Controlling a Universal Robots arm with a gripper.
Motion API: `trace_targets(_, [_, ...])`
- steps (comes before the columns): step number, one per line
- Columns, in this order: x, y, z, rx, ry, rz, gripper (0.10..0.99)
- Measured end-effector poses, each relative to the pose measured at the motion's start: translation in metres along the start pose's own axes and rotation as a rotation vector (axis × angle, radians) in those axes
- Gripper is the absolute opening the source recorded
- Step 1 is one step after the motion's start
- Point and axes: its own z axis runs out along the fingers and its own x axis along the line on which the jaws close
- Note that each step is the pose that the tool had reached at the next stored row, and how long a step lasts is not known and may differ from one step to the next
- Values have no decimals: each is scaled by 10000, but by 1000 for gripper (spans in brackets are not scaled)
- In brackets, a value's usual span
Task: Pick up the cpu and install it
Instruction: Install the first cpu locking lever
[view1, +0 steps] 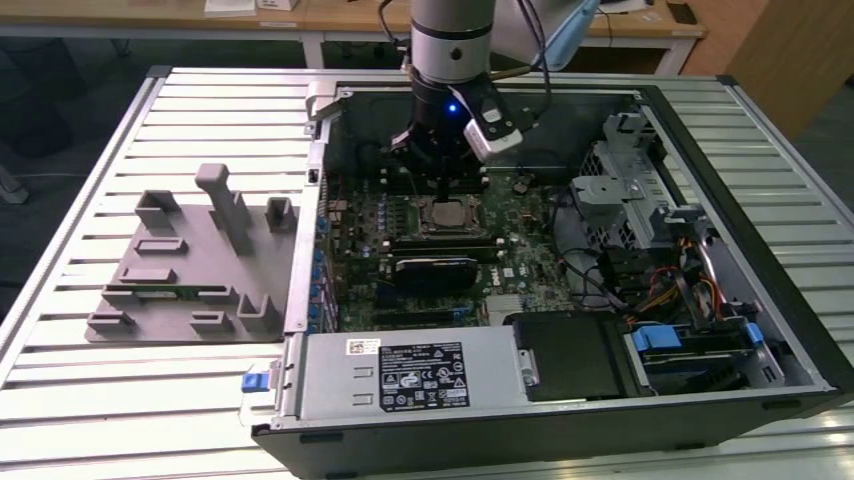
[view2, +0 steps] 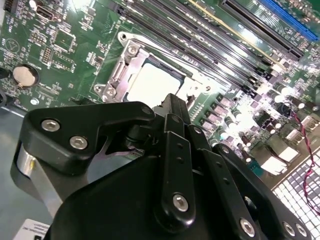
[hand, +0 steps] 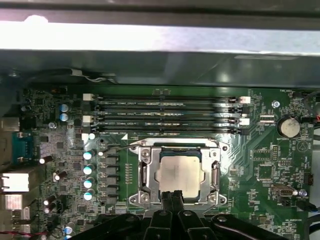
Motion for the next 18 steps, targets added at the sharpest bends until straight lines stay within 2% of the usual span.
trace_targets(15, [182,0,-6,-3,0,0,106])
trace_targets(18, [238,0,-7,-6,0,-1,106])
